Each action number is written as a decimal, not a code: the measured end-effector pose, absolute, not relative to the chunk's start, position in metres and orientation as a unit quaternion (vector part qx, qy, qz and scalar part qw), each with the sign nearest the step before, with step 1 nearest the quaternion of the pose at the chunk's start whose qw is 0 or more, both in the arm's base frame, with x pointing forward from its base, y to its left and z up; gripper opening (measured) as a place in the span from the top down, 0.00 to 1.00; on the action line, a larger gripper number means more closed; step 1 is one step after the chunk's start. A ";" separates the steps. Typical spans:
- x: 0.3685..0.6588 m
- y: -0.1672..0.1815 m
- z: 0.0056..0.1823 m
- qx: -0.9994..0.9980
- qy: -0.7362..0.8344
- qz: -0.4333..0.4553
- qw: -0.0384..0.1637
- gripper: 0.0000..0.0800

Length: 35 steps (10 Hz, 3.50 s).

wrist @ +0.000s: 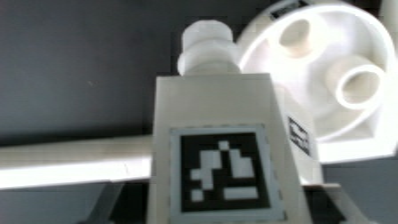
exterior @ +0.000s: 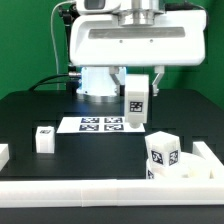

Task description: Assemble stool

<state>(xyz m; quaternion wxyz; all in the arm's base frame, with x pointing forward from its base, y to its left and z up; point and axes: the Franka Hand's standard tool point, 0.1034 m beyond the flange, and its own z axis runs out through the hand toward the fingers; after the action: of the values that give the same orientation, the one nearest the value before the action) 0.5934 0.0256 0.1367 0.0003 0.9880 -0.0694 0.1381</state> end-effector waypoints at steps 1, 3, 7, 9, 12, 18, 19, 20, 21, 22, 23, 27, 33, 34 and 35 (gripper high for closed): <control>0.590 0.036 0.135 0.986 -0.069 0.154 -0.003 0.58; 0.591 0.058 0.132 0.968 -0.066 0.241 -0.013 0.58; 0.591 0.068 0.120 0.952 -0.054 0.301 -0.009 0.58; 0.593 0.076 0.119 0.954 -0.040 0.298 -0.008 0.58; 0.620 0.106 0.118 0.955 -0.008 0.296 -0.011 0.58; 0.623 0.109 0.111 0.956 0.002 0.294 -0.007 0.58; 0.625 0.112 0.110 0.956 0.004 0.295 -0.008 0.58; 0.630 0.115 0.107 0.955 0.006 0.296 -0.008 0.58; 0.633 0.116 0.103 0.955 0.007 0.296 -0.007 0.58; 0.635 0.115 0.101 0.952 0.010 0.306 -0.006 0.58; 0.634 0.115 0.100 0.953 0.012 0.304 -0.005 0.58; 0.634 0.115 0.097 0.946 0.019 0.322 -0.003 0.58; 0.630 0.118 0.100 0.946 0.034 0.321 0.000 0.58; 0.629 0.123 0.105 0.946 0.036 0.321 -0.002 0.58; 0.628 0.122 0.104 0.947 0.038 0.320 -0.001 0.58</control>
Offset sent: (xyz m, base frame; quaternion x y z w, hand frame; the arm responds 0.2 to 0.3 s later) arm 0.0123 0.0259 -0.0116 -0.0254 0.1422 0.0228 0.9892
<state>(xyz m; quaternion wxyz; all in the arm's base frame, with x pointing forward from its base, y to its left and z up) 0.6282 0.1220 0.1037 -0.0010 0.9467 0.0380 0.3198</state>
